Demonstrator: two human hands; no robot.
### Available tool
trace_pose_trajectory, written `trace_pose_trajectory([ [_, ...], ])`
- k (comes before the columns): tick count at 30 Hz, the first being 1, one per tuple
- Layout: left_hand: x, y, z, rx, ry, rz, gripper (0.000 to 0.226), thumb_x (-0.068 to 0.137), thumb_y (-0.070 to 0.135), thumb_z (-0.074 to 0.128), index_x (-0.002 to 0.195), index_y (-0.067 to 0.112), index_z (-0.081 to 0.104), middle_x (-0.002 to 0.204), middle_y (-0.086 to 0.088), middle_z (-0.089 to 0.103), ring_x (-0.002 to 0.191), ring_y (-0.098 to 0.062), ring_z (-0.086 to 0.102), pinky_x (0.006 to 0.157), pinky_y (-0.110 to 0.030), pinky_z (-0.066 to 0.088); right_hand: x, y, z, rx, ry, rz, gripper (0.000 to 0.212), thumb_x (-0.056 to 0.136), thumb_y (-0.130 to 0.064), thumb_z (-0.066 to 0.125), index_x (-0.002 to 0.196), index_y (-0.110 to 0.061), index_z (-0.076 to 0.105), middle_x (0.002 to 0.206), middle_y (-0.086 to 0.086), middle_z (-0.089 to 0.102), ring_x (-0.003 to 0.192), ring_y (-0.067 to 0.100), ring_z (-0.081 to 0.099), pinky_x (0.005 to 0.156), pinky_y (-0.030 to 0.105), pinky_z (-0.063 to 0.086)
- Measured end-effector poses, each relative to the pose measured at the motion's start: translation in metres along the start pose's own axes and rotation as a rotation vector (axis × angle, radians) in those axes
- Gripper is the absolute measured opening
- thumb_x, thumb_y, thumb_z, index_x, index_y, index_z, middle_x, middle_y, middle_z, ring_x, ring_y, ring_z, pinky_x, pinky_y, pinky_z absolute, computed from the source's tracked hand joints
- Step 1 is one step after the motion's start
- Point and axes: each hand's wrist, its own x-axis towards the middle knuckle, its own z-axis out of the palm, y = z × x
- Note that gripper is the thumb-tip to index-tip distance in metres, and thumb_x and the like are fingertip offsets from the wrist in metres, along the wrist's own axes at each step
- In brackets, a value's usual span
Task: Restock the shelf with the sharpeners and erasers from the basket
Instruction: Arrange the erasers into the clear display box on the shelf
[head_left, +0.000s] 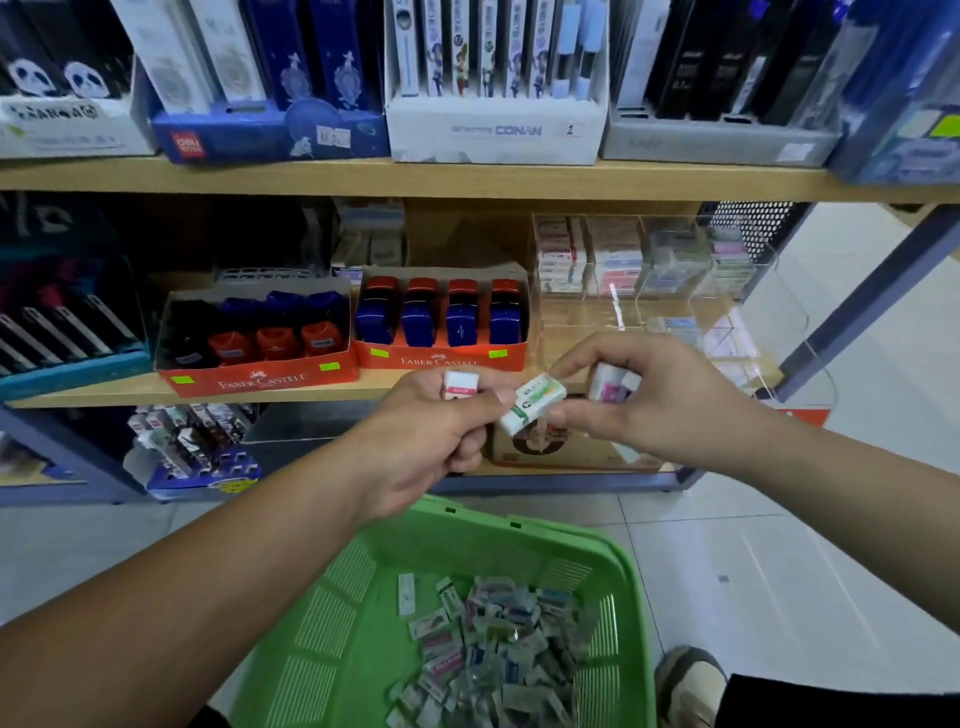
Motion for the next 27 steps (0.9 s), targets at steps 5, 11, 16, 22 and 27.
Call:
trace_pose_trajectory([
  [5,0.0,0.005,-0.002,0.045,0.014,0.083,0.018,0.099,0.009,0.067,0.112,0.014,0.079,0.079,-0.014,0.052,0.057,-0.013,0.038,0.053,-0.027,0.031,0.0,0.001,-0.007,0.377,-0.081,0.145,0.019,0.08,-0.04,0.081,0.096,-0.031,0.083,0.072,0.01,0.071,0.06,0.033,0.059,0.058,0.042,0.046],
  [11,0.002,0.007,0.012,0.123,0.094,0.121,0.013,0.092,0.017,0.076,0.104,0.019,0.08,0.075,-0.014,0.052,0.053,-0.017,0.034,0.049,-0.029,0.03,0.006,0.0,-0.011,0.426,-0.072,0.26,0.021,0.094,-0.032,0.074,0.09,-0.012,0.076,0.066,0.011,0.067,0.044,0.022,0.041,0.045,0.024,0.029],
  [16,0.012,0.027,0.031,0.303,0.15,0.251,0.026,0.083,0.014,0.085,0.106,0.021,0.078,0.093,-0.001,0.076,0.066,-0.007,0.068,0.054,-0.02,0.051,0.01,-0.003,-0.02,0.582,0.068,0.359,0.022,0.096,-0.028,0.074,0.087,-0.008,0.071,0.065,0.011,0.065,0.046,0.016,0.052,0.04,0.021,0.039],
  [22,0.043,0.066,0.042,0.592,0.282,0.301,0.022,0.083,0.02,0.086,0.097,0.031,0.073,0.096,0.008,0.074,0.089,-0.006,0.071,0.066,-0.023,0.056,0.014,0.017,-0.048,0.381,0.357,0.327,0.031,0.098,-0.036,0.071,0.088,-0.008,0.072,0.087,0.009,0.077,0.07,0.018,0.061,0.048,0.018,0.05],
  [27,0.071,0.069,0.058,0.706,0.254,0.288,0.015,0.085,0.018,0.085,0.093,0.026,0.074,0.096,0.008,0.073,0.091,-0.008,0.069,0.076,-0.027,0.058,0.018,0.056,-0.064,0.326,0.486,0.335,0.018,0.101,-0.022,0.065,0.088,-0.01,0.07,0.044,-0.012,0.059,0.038,-0.002,0.05,0.051,0.021,0.049],
])
